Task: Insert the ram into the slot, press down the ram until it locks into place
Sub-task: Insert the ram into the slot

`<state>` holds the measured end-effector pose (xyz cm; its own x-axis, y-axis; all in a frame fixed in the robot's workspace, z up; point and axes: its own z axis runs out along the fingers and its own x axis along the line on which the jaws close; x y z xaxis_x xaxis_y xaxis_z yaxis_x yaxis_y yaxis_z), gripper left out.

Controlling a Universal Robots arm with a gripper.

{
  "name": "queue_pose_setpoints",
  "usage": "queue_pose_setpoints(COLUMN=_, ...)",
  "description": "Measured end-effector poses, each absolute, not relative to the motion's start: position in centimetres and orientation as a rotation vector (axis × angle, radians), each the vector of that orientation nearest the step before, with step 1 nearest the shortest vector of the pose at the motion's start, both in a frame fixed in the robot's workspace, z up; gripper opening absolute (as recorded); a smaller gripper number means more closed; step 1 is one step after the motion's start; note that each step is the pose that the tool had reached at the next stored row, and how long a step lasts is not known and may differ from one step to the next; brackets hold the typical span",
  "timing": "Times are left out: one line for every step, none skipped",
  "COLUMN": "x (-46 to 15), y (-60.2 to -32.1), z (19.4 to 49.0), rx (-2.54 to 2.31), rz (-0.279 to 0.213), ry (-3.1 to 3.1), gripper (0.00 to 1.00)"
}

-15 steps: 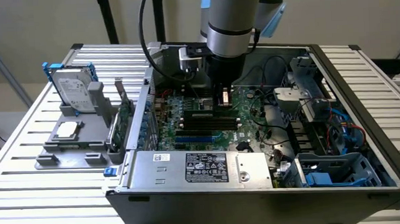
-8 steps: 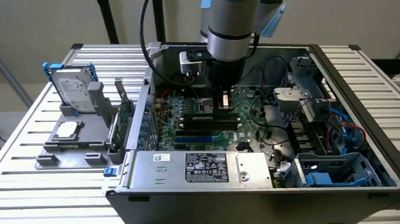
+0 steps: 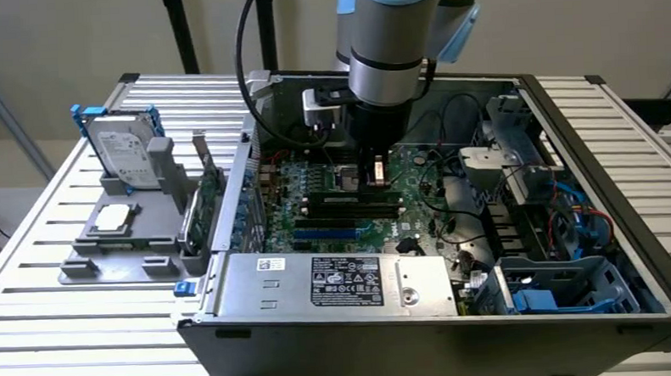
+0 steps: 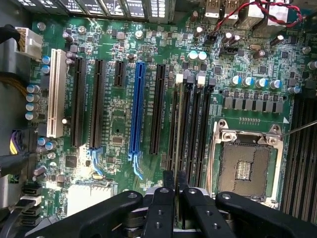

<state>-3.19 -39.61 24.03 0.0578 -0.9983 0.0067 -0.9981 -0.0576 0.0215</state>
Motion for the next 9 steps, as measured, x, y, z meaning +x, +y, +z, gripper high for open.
queue_pose_setpoints(x=-3.18, y=-39.61, z=23.99, rx=2.269, rz=-0.015, ry=-2.144, gripper=0.13)
queue_pose_setpoints(x=-3.18, y=-39.61, z=23.96, rx=2.268, rz=-0.015, ry=-2.144, gripper=0.13)
queue_pose_setpoints(x=-3.17, y=-39.61, z=23.93, rx=2.268, rz=-0.016, ry=-2.145, gripper=0.13)
queue_pose_setpoints(x=-3.17, y=-39.61, z=23.89, rx=2.268, rz=-0.016, ry=-2.145, gripper=0.13)
queue_pose_setpoints(x=-3.17, y=-39.61, z=23.83, rx=2.267, rz=-0.016, ry=-2.146, gripper=0.13)
queue_pose_setpoints(x=-3.17, y=-39.61, z=23.78, rx=2.266, rz=-0.015, ry=-2.147, gripper=0.13)
queue_pose_setpoints(x=-3.16, y=-39.61, z=23.72, rx=2.266, rz=-0.015, ry=-2.148, gripper=0.13)
queue_pose_setpoints(x=-3.16, y=-39.61, z=23.66, rx=2.265, rz=-0.014, ry=-2.149, gripper=0.13)
queue_pose_setpoints(x=-3.16, y=-39.61, z=23.60, rx=2.264, rz=-0.014, ry=-2.151, gripper=0.13)
